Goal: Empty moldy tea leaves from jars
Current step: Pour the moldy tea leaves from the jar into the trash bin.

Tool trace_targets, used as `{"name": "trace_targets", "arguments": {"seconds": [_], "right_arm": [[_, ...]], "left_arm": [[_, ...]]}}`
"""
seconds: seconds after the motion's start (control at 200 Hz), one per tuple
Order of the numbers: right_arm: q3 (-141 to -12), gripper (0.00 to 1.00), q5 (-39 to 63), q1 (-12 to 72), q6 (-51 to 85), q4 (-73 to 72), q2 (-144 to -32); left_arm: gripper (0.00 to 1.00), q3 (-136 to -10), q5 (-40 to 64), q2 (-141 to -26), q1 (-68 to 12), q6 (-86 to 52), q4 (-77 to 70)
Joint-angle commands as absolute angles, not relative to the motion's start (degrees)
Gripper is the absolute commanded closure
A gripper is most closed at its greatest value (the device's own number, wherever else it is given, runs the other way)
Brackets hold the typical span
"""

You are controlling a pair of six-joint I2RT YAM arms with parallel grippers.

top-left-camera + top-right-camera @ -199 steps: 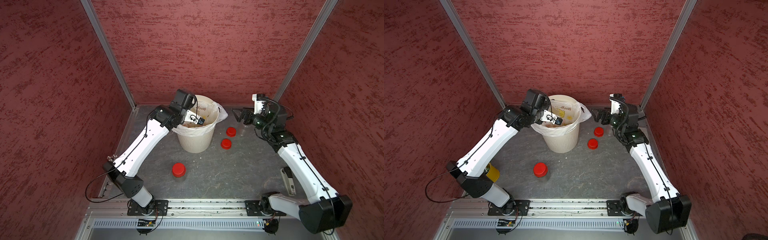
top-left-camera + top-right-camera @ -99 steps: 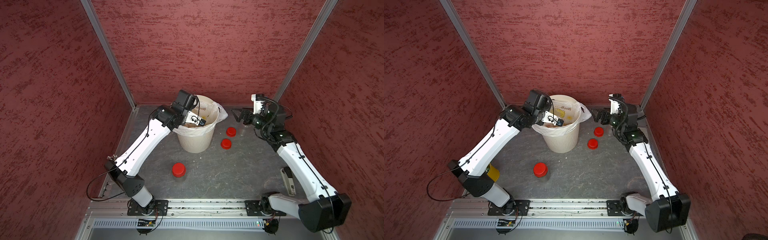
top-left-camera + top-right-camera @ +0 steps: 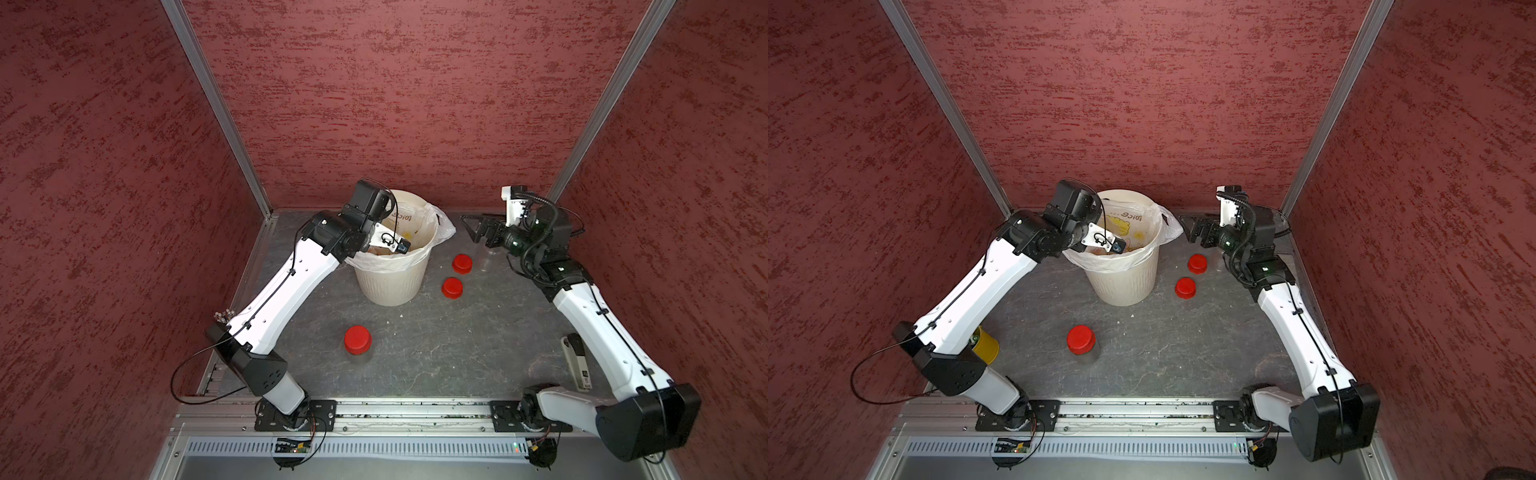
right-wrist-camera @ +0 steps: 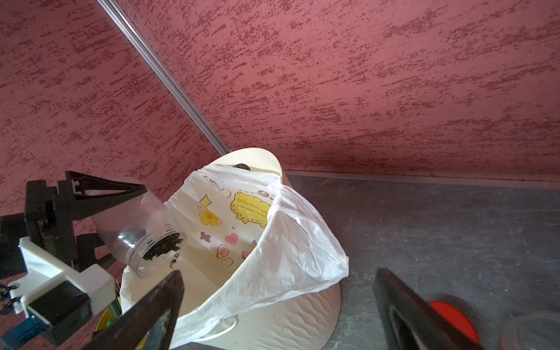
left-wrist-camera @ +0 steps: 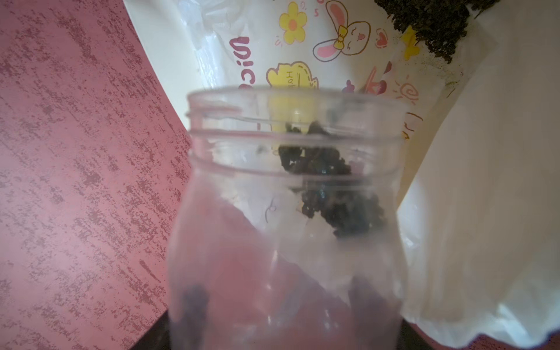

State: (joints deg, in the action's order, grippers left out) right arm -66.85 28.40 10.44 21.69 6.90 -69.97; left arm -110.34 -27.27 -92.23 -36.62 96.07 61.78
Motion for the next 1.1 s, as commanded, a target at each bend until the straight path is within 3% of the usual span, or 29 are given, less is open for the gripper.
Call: {"name": "trace_targets", "arguments": {"seconds": [0.0, 0.235, 0.436, 0.621, 0.872, 1.097], "right_arm": [[-68.72, 0.01, 30.35, 10.00, 22.81, 4.91, -70.88], [-67.77, 0.01, 30.81, 9.95, 23.88, 3.81, -69.96], [-68.26, 0.01, 31.20, 9.98, 24.25, 4.10, -70.03], [-67.77, 0.01, 31.46, 10.01, 24.67, 3.51, -69.85], [-67.99, 0.01, 31.21, 9.98, 24.52, 3.78, -69.35], [-66.89, 0.01, 31.64, 10.01, 24.80, 3.30, -69.48]], "left_arm": [[0.34, -115.87, -27.42, -92.41, -37.53, 96.79, 60.84], [0.34, -111.17, -26.86, -91.61, -34.69, 95.86, 60.36], [0.34, -118.16, -26.50, -92.88, -34.40, 98.22, 59.16], [0.34, -109.85, -26.37, -91.53, -34.52, 96.18, 59.39], [0.34, -119.07, -26.80, -93.52, -36.38, 97.48, 59.76], [0.34, -112.41, -26.64, -93.16, -36.42, 95.45, 60.27]]}}
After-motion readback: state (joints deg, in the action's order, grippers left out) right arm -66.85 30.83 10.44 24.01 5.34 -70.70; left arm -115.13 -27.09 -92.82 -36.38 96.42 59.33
